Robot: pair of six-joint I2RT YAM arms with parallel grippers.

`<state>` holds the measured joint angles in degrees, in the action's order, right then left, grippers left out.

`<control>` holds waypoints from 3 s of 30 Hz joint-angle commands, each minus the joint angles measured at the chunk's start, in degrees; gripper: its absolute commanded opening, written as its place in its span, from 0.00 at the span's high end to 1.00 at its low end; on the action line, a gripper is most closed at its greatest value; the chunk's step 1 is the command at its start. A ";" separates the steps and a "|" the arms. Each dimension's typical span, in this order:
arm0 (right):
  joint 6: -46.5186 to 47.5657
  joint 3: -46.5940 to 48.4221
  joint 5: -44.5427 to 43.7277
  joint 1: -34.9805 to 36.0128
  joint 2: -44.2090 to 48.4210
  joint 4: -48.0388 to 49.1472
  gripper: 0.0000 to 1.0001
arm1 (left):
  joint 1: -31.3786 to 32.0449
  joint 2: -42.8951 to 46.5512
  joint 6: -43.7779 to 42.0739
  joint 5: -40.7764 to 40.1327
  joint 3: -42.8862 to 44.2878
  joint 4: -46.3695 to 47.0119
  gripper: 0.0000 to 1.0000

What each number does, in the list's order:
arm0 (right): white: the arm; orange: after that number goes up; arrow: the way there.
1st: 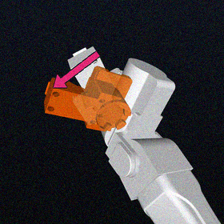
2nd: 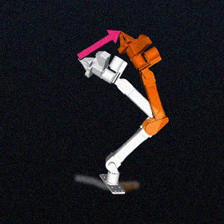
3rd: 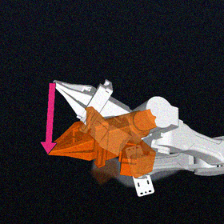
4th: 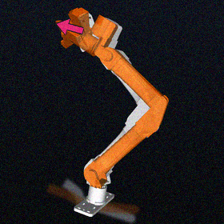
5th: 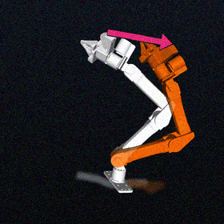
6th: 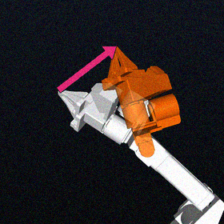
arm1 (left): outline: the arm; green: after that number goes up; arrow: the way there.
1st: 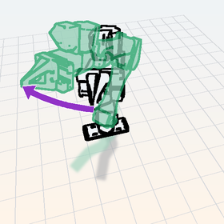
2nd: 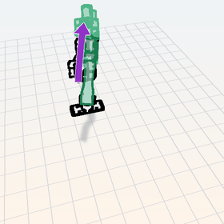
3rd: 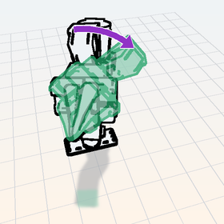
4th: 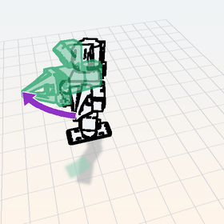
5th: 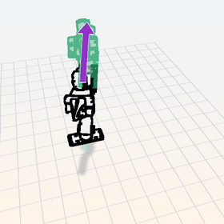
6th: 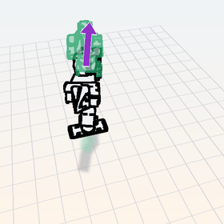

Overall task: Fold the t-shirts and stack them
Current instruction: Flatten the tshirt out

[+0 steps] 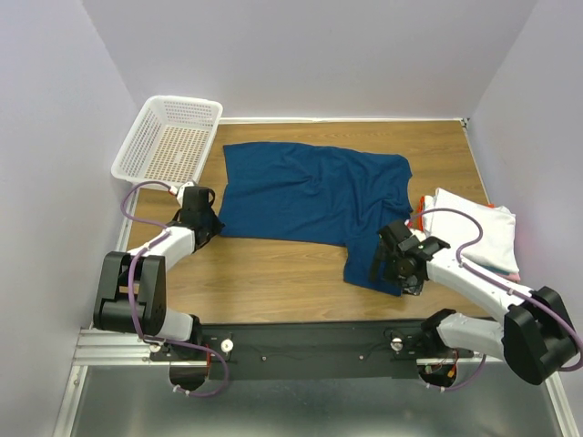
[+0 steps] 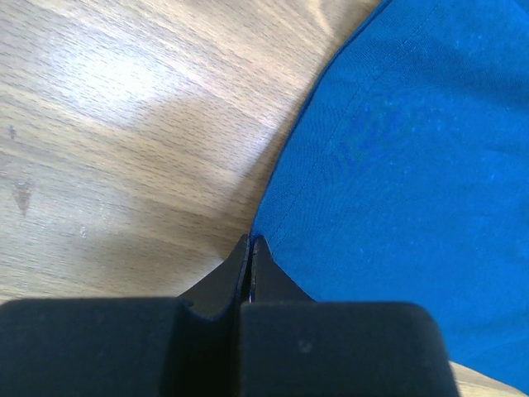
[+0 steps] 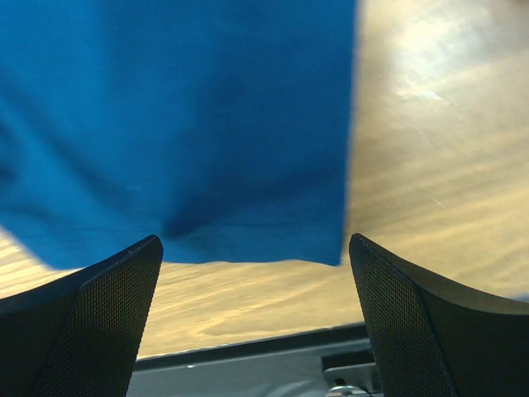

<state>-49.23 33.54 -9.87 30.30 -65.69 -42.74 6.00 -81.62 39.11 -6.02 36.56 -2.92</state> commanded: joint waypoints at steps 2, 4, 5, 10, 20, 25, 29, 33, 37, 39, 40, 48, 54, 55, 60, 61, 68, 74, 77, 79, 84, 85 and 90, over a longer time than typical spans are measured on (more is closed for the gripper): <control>-6.75 -2.33 -4.90 0.19 1.44 -2.96 0.00 | -0.73 1.38 -1.85 -2.15 -0.43 -0.33 1.00; -7.37 -3.39 -4.98 0.28 1.36 -2.18 0.00 | -0.73 1.12 -2.02 -1.36 -0.52 0.02 1.00; -7.46 -3.57 -5.33 0.28 1.09 -1.91 0.01 | -0.73 1.12 -2.02 -1.27 -0.52 0.19 1.00; -6.76 -4.01 -5.34 0.28 -1.63 0.89 0.13 | -0.81 1.38 -2.37 -1.10 -0.61 0.37 1.00; -6.23 -5.68 -2.70 0.28 -3.74 5.21 0.63 | -0.81 1.47 -2.29 -1.10 -0.61 0.37 1.00; -4.21 -4.37 -3.14 0.28 -1.64 6.09 0.88 | -0.81 2.52 -2.46 -0.13 -1.22 0.89 1.00; -2.19 -0.94 -7.61 0.28 1.26 6.18 0.99 | -0.81 5.06 -2.55 0.92 -1.49 2.04 1.00; 1.06 5.89 -13.23 0.28 2.15 6.62 0.99 | -0.81 7.61 -2.73 2.59 0.09 1.95 1.00; 4.49 14.43 -19.90 0.19 0.74 9.42 0.99 | -0.73 9.29 -2.99 3.56 3.69 1.78 1.00; 6.85 18.99 -22.11 0.11 -0.05 12.31 0.99 | -0.73 9.90 -3.34 4.43 7.03 1.34 1.00; 7.83 20.67 -23.17 0.02 -0.40 12.94 0.99 | -0.73 10.08 -3.43 4.35 8.43 0.64 1.00; 15.83 38.78 -31.52 -1.04 -2.08 14.26 0.99 | -0.73 14.99 -4.92 1.90 25.03 -5.16 1.00; 23.73 49.67 -34.69 -1.12 0.83 15.05 0.99 | -0.73 17.46 -5.19 1.27 35.66 -8.59 1.00; 25.48 50.74 -34.61 -1.12 1.09 15.06 0.99 | -0.73 17.73 -5.62 1.97 37.08 -9.29 1.00; 30.41 58.99 -33.38 -1.12 3.99 15.23 0.99 | -0.73 21.06 -6.07 3.82 45.77 -10.18 1.00; 31.03 60.14 -32.76 -1.12 4.34 15.23 0.99 | -0.73 21.68 -6.15 4.00 46.93 -10.26 1.00; 36.66 70.85 -23.63 -1.12 6.01 15.23 0.99 | -0.73 27.56 -6.77 5.49 54.67 -11.14 1.00; 38.07 77.63 -13.71 -1.04 7.42 14.88 0.99 | -0.73 32.14 -6.77 10.41 60.82 -12.54 1.00; 37.98 81.41 -8.88 -1.21 8.21 14.44 0.99 | -0.73 33.63 -6.86 11.56 64.25 -14.31 1.00; 37.89 83.87 -6.49 -1.12 8.65 14.00 0.99 | -0.73 34.78 -6.77 12.61 66.45 -15.10 1.00; 37.54 86.87 -1.21 -1.12 10.14 13.39 0.99 | -0.73 37.76 -5.54 14.37 68.56 -15.54 1.00; 37.72 87.31 -1.21 -1.12 10.58 13.30 0.99 | -0.73 38.12 -5.28 14.55 68.74 -15.71 1.00; 38.25 86.87 -1.20 -1.12 11.11 13.21 0.99 | -0.73 38.38 -5.10 14.02 67.87 -15.98 1.00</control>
<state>-12.27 120.36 -13.21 29.52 -54.33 -28.95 5.63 -43.16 33.65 6.92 104.92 -17.43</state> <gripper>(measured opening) 0.014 0.008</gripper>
